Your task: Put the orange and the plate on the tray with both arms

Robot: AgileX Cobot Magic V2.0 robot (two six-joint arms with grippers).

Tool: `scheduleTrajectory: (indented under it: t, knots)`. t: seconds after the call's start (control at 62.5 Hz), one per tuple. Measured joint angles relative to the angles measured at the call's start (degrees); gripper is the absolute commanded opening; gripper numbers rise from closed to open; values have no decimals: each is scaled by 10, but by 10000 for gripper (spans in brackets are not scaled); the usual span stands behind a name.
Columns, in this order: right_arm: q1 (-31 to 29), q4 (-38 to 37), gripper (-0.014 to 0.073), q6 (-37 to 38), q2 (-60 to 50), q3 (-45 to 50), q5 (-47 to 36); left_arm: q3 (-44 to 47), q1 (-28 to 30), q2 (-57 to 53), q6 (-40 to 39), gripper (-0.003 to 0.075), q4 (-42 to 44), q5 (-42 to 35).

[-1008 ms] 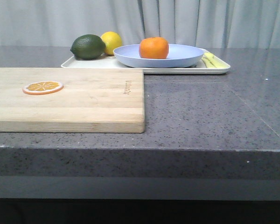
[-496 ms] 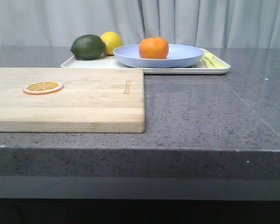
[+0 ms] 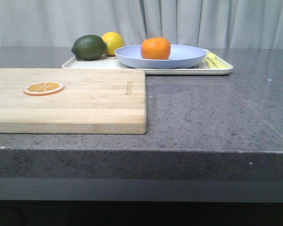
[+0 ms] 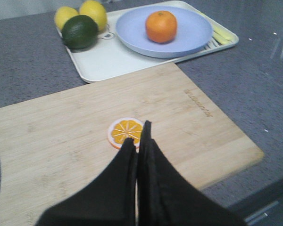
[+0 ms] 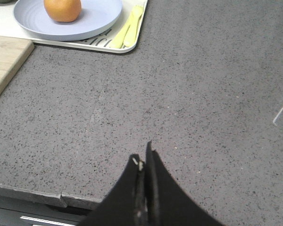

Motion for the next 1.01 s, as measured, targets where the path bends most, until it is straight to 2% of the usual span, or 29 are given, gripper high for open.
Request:
scheduleTrajectory:
  t: [0.128,0.208,0.336,0.432,0.592,1.008]
  knots:
    - [0,0,-118,0,0,0,0,117,78,-64,0,-20,1,-136]
    - [0,0,-118,0,0,0,0,195,127,-117,0,-20,2,-195]
    - [0,0,-118,0,0,0,0,296,199,-201,0,-20,15,-242]
    - [0,0,-118,0,0,0,0,349,239,-260,0,-20,10,-249]
    - [0,0,-118,-1,0,0,0,350,260,-326,0,-20,-1,-244]
    - [0,0,-118,-1,-1,0,-1,350,259,-328,0,-20,-2,-240]
